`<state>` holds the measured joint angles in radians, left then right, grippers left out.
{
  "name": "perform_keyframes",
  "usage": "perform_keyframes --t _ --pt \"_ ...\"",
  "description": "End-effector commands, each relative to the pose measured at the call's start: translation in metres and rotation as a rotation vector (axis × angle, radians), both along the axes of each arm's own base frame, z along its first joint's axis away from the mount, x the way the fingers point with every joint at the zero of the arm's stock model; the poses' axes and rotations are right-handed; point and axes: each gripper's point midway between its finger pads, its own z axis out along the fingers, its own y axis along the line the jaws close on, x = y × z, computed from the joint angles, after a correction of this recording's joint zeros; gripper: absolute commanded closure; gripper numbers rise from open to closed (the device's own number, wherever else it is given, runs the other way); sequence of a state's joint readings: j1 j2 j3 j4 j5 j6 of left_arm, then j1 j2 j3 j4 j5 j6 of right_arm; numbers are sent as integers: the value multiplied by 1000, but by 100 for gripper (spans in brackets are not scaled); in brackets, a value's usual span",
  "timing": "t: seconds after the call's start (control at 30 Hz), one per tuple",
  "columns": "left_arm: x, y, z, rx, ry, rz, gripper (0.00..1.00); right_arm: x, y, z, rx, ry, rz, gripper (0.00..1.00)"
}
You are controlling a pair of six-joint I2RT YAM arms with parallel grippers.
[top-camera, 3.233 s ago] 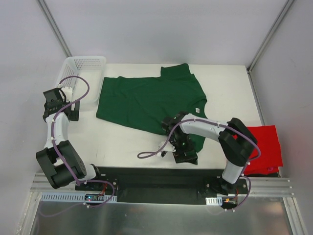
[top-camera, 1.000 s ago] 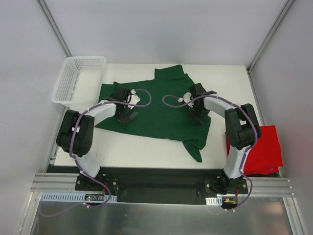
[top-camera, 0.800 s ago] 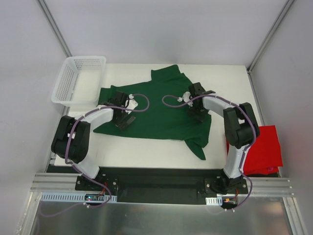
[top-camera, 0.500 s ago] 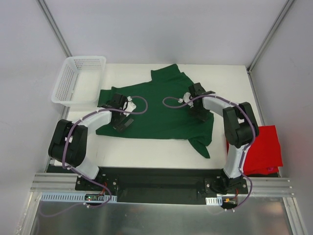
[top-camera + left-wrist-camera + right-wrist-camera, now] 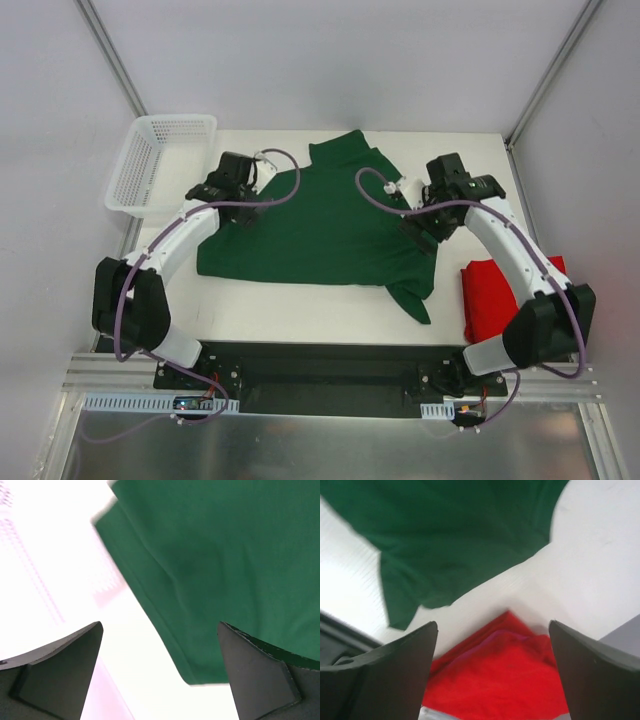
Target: Fold and stack the t-shirts
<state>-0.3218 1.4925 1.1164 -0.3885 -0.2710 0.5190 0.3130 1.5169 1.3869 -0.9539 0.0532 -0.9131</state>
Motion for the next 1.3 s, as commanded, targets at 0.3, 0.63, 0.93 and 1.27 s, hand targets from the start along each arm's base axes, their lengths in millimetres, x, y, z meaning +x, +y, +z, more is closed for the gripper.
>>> perform_keyframes --t 0.3,0.63,0.93,1.27 --pt "67 -30 -3 9 -8 -5 1 -160 6 -87 130 325 274 8" --pt "62 -32 -10 34 8 -15 1 -152 37 -103 148 225 410 12" --pt "49 -24 -10 54 11 -13 1 -145 30 -139 -11 339 422 16" --pt "41 -21 -15 67 26 -14 1 -160 15 -119 -31 323 392 14"
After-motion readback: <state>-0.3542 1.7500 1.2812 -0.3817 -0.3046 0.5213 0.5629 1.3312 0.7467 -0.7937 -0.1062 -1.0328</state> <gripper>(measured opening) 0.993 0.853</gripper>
